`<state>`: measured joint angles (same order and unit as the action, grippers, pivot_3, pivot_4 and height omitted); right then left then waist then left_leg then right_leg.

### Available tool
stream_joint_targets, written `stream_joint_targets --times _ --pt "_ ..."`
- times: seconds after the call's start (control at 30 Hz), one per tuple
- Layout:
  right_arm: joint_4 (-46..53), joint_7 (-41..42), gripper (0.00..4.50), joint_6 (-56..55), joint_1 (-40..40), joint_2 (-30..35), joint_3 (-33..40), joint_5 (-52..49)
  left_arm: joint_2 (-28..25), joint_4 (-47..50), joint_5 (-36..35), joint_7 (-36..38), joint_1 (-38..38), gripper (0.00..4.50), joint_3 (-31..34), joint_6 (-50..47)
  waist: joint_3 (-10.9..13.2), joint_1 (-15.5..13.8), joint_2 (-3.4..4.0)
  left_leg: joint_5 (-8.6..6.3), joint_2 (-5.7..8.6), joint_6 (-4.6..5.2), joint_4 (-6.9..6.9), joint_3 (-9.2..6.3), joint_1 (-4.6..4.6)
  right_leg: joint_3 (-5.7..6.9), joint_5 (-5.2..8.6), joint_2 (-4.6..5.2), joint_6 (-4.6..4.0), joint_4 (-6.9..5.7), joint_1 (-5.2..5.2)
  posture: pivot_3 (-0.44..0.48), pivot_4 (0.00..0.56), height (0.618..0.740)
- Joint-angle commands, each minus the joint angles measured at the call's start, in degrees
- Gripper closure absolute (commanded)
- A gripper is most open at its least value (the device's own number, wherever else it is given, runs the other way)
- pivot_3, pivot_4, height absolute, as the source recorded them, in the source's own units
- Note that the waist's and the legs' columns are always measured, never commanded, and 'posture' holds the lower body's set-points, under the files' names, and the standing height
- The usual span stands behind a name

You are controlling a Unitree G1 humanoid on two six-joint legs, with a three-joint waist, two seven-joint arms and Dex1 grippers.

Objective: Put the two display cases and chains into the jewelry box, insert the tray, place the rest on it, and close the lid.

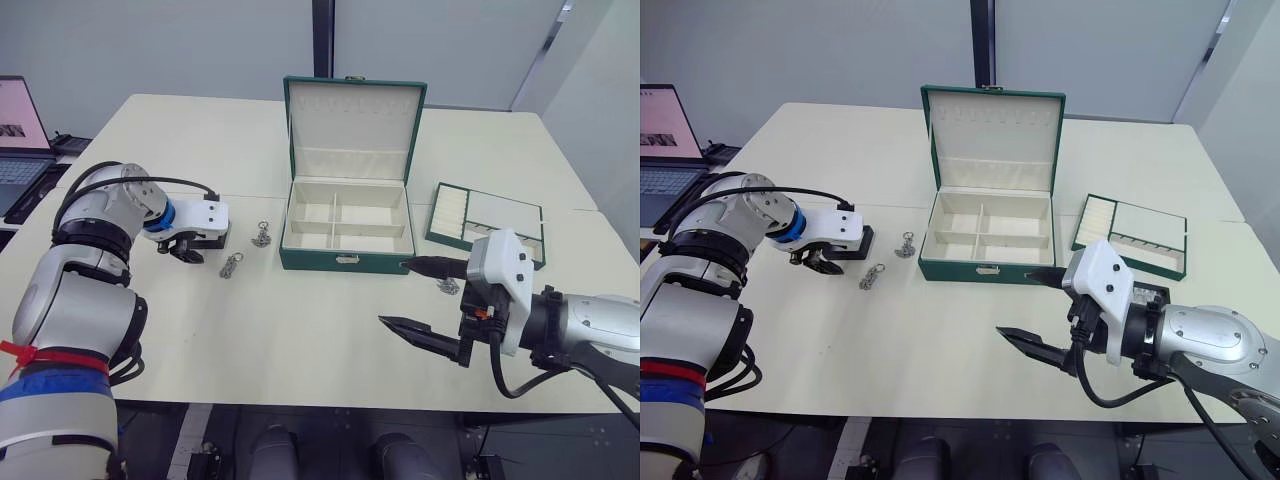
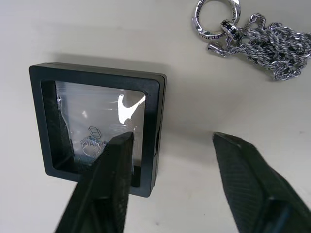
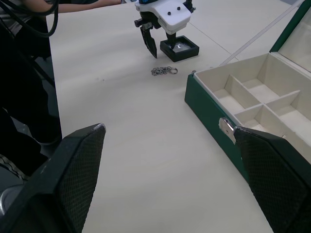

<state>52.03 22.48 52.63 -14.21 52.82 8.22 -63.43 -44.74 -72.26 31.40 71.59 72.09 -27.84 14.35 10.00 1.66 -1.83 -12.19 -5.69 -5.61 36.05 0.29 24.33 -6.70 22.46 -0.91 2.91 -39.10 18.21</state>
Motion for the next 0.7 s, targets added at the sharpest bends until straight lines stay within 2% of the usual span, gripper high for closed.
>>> stream_joint_targets --times 0.03,0.17,0.47,0.6,0.7 --pt "1.48 0.07 0.00 -1.40 0.65 0.72 1.31 0.20 -0.23 0.02 0.63 -0.25 0.96 3.20 0.04 0.26 0.00 0.00 0.00 0.00 0.00 0.00 0.00 0.00 0.00 0.00 0.00 0.00 0.00 0.00 0.00 0.000 0.150 0.740" --pt "1.63 -0.02 0.00 -1.73 1.08 0.86 1.33 0.30 -0.35 -0.06 0.87 0.04 1.23 4.42 0.01 0.11 -0.01 0.01 0.01 0.00 0.00 0.00 0.01 0.00 0.00 0.00 0.00 0.00 0.00 -0.01 0.00 0.000 0.150 0.740" --pt "1.45 -0.91 0.00 -1.73 0.13 1.14 1.21 -0.93 -1.27 0.38 0.49 3.02 2.41 4.47 0.57 -0.73 -0.01 0.01 0.01 0.01 0.00 0.00 0.01 -0.02 0.00 0.02 0.00 0.00 0.00 -0.04 0.00 0.000 0.150 0.740" --pt "0.93 -0.85 0.00 -1.77 -0.16 1.56 1.73 -1.20 -2.75 1.33 -0.86 9.14 4.94 4.47 1.68 -3.20 -0.01 0.01 0.00 0.01 0.00 0.00 0.01 -0.02 0.01 0.03 0.00 0.00 0.00 -0.04 0.00 0.000 0.150 0.740" --pt "0.04 -0.17 0.00 -1.86 0.29 2.58 3.57 -1.14 -4.23 3.11 -2.95 18.07 9.56 4.47 3.16 -6.33 -0.01 0.02 0.00 0.01 0.00 0.00 0.02 -0.04 0.05 0.07 0.00 -0.01 0.00 -0.03 0.02 0.000 0.150 0.740"
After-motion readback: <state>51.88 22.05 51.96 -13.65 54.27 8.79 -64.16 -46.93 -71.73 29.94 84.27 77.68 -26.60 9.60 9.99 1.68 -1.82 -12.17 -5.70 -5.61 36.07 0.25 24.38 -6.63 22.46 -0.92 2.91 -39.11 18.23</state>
